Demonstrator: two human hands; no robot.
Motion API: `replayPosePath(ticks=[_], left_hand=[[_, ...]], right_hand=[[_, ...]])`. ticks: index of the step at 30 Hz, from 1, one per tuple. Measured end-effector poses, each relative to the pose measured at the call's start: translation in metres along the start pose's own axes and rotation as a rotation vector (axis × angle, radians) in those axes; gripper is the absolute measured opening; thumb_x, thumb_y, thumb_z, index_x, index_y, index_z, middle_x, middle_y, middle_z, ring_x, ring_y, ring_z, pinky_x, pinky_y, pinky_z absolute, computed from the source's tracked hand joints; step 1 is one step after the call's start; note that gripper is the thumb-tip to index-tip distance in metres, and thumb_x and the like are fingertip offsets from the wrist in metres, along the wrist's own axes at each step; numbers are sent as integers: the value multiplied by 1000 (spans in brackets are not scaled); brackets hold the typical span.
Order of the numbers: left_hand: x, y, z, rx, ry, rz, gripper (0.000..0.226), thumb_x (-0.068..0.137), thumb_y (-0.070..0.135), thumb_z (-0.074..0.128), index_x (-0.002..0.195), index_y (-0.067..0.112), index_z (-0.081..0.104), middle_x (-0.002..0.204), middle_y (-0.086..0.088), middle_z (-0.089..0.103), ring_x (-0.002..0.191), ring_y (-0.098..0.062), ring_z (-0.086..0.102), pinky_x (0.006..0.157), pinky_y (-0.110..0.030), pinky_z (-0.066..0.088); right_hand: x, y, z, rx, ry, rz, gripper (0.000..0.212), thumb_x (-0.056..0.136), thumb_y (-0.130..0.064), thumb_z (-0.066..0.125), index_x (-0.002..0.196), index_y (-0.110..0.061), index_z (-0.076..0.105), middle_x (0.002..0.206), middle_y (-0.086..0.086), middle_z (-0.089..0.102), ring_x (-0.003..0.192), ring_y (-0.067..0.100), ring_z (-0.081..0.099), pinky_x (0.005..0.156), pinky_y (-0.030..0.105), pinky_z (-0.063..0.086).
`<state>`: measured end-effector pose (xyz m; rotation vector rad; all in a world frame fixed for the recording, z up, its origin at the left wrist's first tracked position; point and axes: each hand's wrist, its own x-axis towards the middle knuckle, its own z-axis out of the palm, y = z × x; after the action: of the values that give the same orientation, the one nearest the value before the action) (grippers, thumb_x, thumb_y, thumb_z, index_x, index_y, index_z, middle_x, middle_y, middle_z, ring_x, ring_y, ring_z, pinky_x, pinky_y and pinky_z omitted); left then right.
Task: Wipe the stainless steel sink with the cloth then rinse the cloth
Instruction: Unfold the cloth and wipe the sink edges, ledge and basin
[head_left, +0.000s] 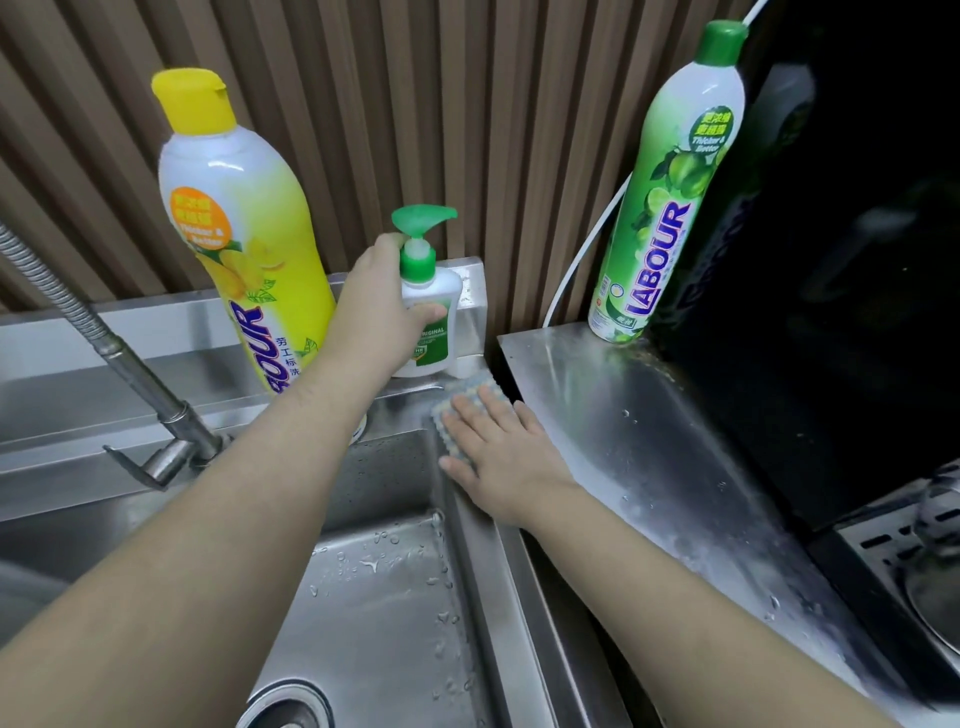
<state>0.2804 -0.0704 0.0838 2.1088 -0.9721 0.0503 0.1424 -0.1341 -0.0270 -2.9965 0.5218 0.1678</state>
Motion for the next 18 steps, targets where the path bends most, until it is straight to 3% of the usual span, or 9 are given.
replayPosePath(ticks=[3,5,7,8,10,12,14,18], left_hand=[[-4,-6,7,-2,-35,-44,56,75,13,74,122,9,43,125,-11,51,114,-24,46,77,-19,26],[-7,-11,11,-7,-57,-80,57,76,13,73,123,9,43,126,-13,51,115,-27,46,80,-24,28],[-11,-14,14,-14,-63,-108,57,77,13,72,124,8,42,126,-14,50,116,-29,45,82,-26,29],[-12,-15,15,-15,-60,-116,55,77,13,72,123,8,42,126,-14,50,116,-29,45,83,-27,30],[-12,-15,15,-7,-57,-127,53,77,12,72,121,7,43,125,-15,50,115,-29,45,80,-26,29],[-12,-13,14,-20,-49,-140,53,75,10,73,120,8,44,123,-14,51,114,-28,46,78,-24,28],[-12,-9,12,-49,-18,-127,60,71,8,76,123,11,45,124,-11,52,114,-26,46,82,-22,30],[-13,-1,8,-49,-57,-171,63,75,12,74,130,15,43,123,-11,54,112,-27,49,81,-23,32]], right_hand=[[7,-13,-2,-29,-11,64,61,97,-51,12,150,-23,0,159,-3,-5,145,22,-13,116,47,-3],[-9,-16,5,-37,58,42,65,92,-52,9,147,-21,23,157,-1,20,145,25,11,115,48,17],[-35,-13,15,-21,123,28,63,94,-52,12,132,-23,53,139,-3,52,132,25,43,100,48,42],[-45,-10,18,-14,127,37,64,96,-51,9,128,-24,57,134,-5,56,128,23,48,95,47,46],[-53,-6,16,-10,127,25,71,95,-53,0,131,-26,54,139,-6,52,132,22,43,100,45,42],[-44,-6,9,78,94,-17,77,86,-59,-5,144,-26,34,154,-6,28,144,21,16,114,45,21],[-34,-7,7,129,70,13,86,73,-60,-11,149,-27,14,159,-8,5,146,18,-6,116,42,1],[-38,-10,8,114,82,19,86,73,-60,-11,149,-27,12,159,-8,3,145,18,-10,115,41,-4]])
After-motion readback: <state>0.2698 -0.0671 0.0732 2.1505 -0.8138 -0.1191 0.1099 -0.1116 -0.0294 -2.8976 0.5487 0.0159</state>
